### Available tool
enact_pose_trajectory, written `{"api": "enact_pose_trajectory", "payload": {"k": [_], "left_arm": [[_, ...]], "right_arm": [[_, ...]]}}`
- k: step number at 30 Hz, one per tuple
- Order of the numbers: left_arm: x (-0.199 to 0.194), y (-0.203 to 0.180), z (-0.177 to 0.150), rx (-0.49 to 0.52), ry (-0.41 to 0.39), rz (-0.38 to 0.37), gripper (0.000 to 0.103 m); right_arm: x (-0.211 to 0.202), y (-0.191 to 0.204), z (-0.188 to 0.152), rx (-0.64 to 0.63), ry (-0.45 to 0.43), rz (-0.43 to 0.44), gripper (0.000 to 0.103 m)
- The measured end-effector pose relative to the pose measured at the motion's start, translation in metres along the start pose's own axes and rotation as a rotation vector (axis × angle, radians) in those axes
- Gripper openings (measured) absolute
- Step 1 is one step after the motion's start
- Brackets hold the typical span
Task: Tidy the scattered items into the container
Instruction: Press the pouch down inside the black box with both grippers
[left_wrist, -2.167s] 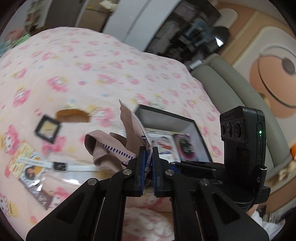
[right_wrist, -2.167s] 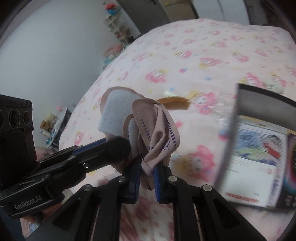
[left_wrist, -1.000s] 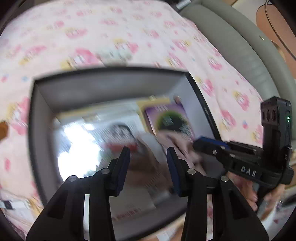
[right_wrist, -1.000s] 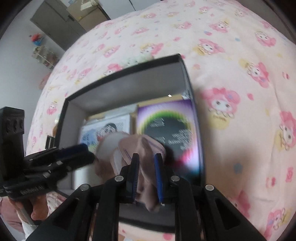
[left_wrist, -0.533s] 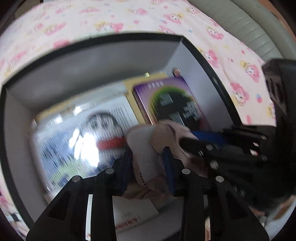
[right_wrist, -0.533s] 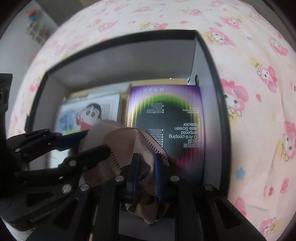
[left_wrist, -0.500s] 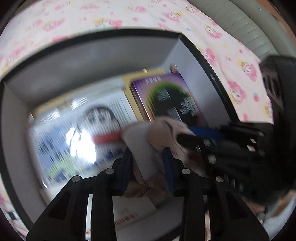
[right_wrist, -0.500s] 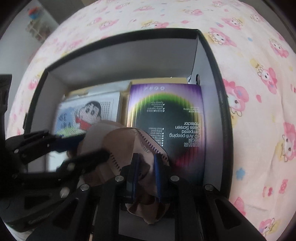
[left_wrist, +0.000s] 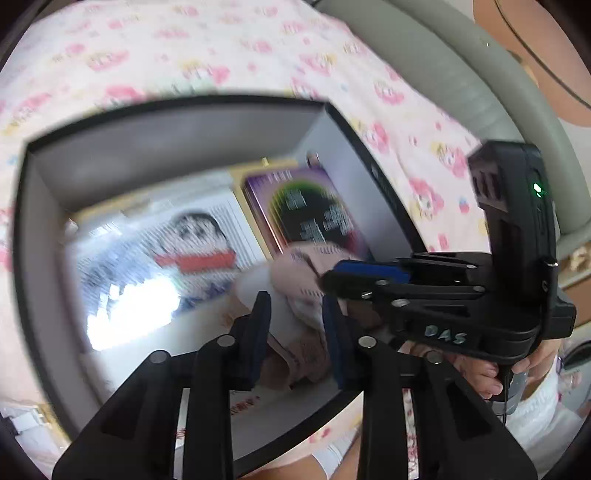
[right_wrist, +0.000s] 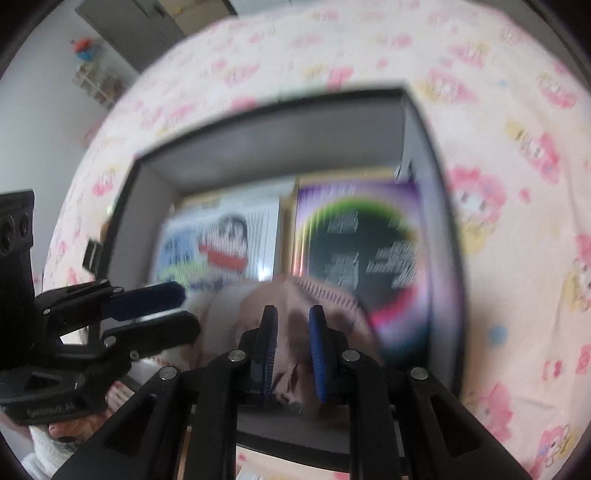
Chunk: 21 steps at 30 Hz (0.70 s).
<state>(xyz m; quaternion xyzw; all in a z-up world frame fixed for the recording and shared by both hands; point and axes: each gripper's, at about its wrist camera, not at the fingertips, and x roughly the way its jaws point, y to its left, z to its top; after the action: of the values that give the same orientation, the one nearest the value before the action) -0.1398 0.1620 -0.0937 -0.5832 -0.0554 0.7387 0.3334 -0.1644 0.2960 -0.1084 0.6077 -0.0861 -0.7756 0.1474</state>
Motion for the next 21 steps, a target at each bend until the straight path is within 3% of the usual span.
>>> {"api": "enact_pose_trajectory", "payload": {"k": [2, 5, 10, 14, 17, 21], "left_arm": [[0.017, 0.001, -0.003, -0.009, 0.061, 0.02, 0.026], [0.036, 0.005, -0.004, -0.03, 0.128, 0.026, 0.026], [0.024, 0.0, -0.002, -0.006, 0.095, 0.02, 0.027], [0.0, 0.003, 0.004, -0.001, -0.006, 0.028, 0.027], [0.008, 0.012, 0.005, -0.042, 0.028, 0.006, 0.027], [0.028, 0.018, 0.0, -0.066, 0.091, 0.06, 0.027]], "right_arm": [[0.012, -0.003, -0.005, 0.016, 0.064, -0.022, 0.014], [0.013, -0.008, -0.006, 0.031, 0.068, -0.055, 0.014], [0.01, -0.009, -0.008, 0.022, 0.061, -0.112, 0.014], [-0.011, -0.006, -0.012, 0.007, -0.034, -0.076, 0.015], [-0.015, -0.003, -0.015, 0.004, -0.047, -0.086, 0.015], [0.009, -0.008, -0.02, 0.023, 0.061, -0.117, 0.016]]}}
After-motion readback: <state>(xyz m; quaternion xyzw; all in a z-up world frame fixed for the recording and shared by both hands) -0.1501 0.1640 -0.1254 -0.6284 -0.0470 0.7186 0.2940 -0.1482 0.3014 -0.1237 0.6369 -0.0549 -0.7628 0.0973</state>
